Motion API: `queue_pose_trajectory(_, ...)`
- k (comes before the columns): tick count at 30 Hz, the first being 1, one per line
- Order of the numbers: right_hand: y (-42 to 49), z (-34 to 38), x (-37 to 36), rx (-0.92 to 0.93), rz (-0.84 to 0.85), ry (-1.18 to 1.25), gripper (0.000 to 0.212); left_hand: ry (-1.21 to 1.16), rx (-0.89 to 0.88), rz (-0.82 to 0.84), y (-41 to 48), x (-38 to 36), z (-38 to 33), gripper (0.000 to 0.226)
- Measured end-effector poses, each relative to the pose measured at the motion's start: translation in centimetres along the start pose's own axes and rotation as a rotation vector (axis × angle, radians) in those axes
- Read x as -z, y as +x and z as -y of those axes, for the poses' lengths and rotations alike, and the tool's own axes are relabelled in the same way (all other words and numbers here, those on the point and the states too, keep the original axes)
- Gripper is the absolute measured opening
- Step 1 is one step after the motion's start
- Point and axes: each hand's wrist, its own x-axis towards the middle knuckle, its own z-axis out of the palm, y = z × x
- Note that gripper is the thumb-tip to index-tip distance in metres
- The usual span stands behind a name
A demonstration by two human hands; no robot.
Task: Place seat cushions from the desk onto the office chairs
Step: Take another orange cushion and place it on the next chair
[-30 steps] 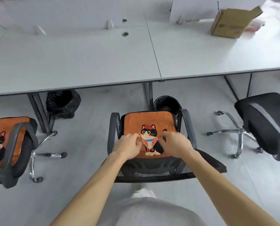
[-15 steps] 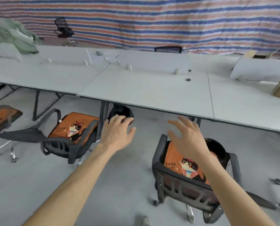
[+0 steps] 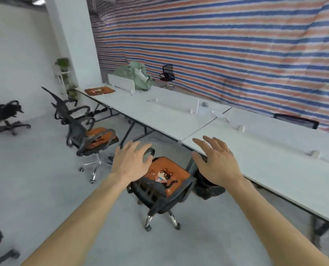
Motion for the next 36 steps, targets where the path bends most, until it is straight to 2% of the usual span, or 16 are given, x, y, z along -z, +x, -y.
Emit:
queue_pose_trajectory(4,7.0,9.6,-4.9,0.074,0.020,0.054,0.053,0.041,0.123,0.012,2.6,1.1,12.4,0.056)
queue_pose_trajectory(13,18.2,22.4,-13.9,0.181,0.049,0.093,0.052,0.085,0.279,0.009,8.2,2.1,30.9,0.053)
queue_pose_trajectory(22,30.7,31.0,-29.2,0.265,0.238,0.086,0.051,0.062,0.419,0.097,13.2,-5.3,46.7,0.051)
queue_pose_trajectory(24,36.0,33.9,-33.4,0.304,0.295,0.087,0.051,0.048,0.473,0.128,16.0,-7.2,51.6,0.051)
queue_pose_trajectory(31,49.5,42.6,-41.4,0.377,0.415,0.085,0.052,0.021,0.619,0.194,22.7,-9.4,64.5,0.053)
queue_pose_trajectory(36,58.9,50.3,-46.4,0.425,0.423,0.099,0.055,0.021,0.692,0.201,27.1,-10.6,74.5,0.054)
